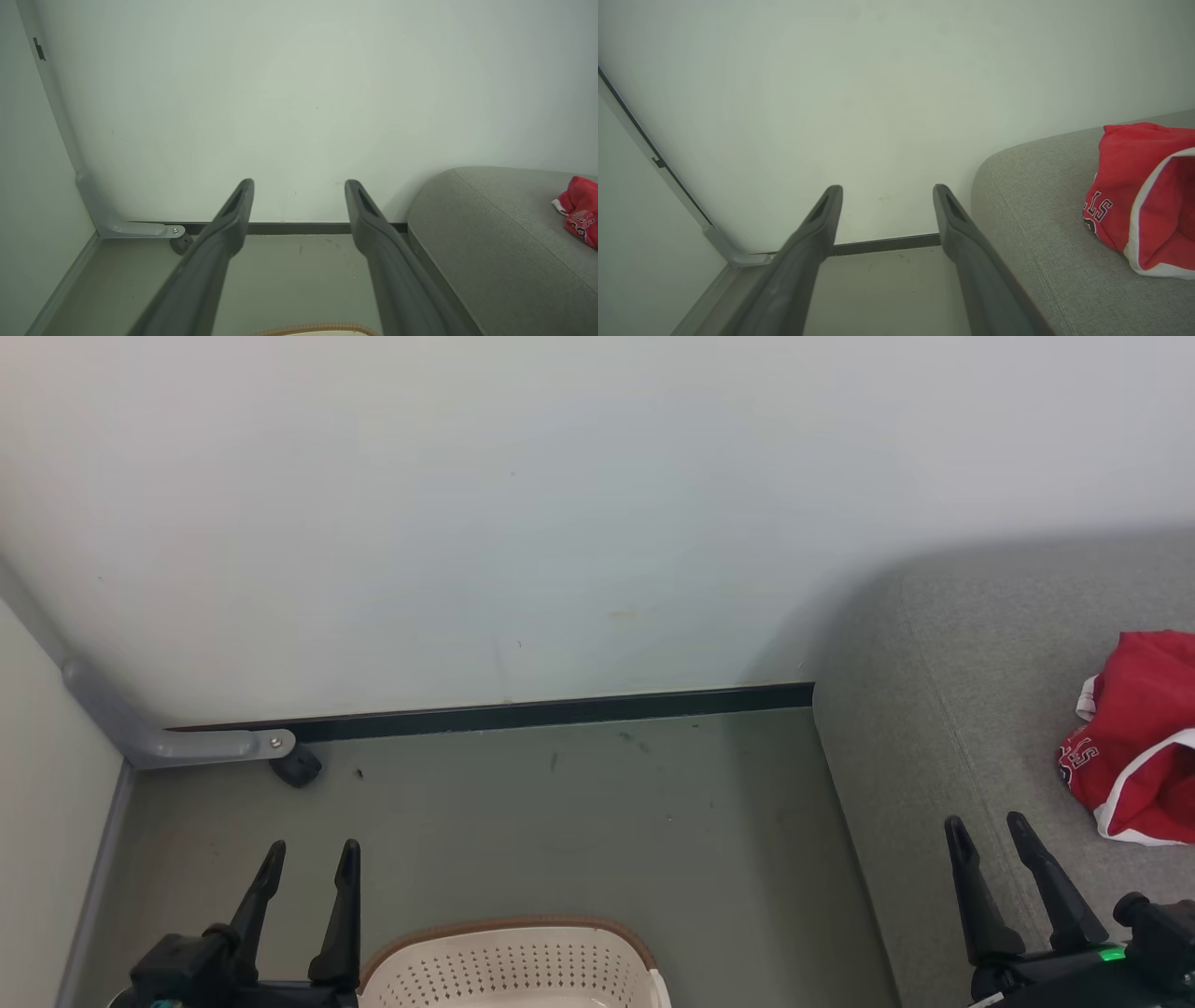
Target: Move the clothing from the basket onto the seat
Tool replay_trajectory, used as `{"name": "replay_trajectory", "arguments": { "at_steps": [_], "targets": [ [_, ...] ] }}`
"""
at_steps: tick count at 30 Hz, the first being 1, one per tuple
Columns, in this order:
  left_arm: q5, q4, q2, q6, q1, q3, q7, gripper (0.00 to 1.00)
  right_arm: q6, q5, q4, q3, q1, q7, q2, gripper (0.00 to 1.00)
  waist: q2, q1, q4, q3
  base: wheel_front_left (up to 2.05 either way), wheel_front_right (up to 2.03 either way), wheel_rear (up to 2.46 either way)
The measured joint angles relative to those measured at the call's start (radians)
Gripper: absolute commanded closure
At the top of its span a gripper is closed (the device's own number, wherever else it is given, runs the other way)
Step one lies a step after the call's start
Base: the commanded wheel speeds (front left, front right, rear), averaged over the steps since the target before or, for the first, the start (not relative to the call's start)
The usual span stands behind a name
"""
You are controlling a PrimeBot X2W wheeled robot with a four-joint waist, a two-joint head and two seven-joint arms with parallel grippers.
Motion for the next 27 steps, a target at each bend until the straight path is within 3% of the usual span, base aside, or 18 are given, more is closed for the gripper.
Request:
{"name": "replay_trajectory", "arguments": {
  "at_steps": [15, 27],
  "targets": [
    [0.02, 0.006, -0.003, -0.054, -0.032, -0.009, 0.0, 0.0, 0.009, -0.025, -0.011, 0.003, -0.07, -0.004, 0.014, 0.0, 0.0, 0.0, -0.023, 0.086, 0.0, 0.0, 0.0],
    [0.014, 0.142, -0.001, -0.103, -0.114, -0.017, 0.001, 0.0, 0.017, -0.053, 0.008, 0.014, -0.131, -0.007, 0.04, 0.0, 0.0001, 0.0, -0.05, 0.189, 0.0, 0.0, 0.0]
  ]
}}
